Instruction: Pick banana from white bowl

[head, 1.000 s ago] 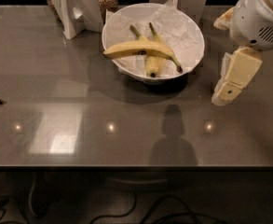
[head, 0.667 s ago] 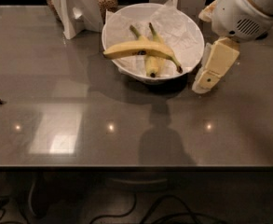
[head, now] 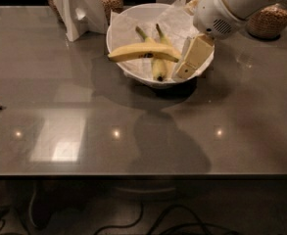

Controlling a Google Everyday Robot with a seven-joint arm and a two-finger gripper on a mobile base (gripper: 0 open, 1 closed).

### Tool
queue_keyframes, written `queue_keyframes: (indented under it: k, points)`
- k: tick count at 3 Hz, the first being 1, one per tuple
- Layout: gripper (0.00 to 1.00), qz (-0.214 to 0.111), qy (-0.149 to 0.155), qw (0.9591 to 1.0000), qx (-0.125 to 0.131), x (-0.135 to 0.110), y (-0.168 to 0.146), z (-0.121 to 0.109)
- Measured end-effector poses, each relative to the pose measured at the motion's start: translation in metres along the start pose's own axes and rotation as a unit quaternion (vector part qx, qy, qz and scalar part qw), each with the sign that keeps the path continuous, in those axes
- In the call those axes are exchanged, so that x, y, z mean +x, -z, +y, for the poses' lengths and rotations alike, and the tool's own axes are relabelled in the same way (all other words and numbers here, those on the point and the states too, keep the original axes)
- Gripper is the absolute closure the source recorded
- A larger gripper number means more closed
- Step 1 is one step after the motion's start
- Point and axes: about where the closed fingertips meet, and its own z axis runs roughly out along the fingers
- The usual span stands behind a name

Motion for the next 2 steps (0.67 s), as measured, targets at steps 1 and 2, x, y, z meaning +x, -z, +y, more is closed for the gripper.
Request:
queue_keyframes:
  k: [1, 2]
  points:
    - [0.0, 0.0, 0.0, 1.0, 0.0, 0.0, 0.0, 0.0]
    - [0.0, -0.017, -0.004, 0.9998, 0.013, -0.003, -0.005, -0.011]
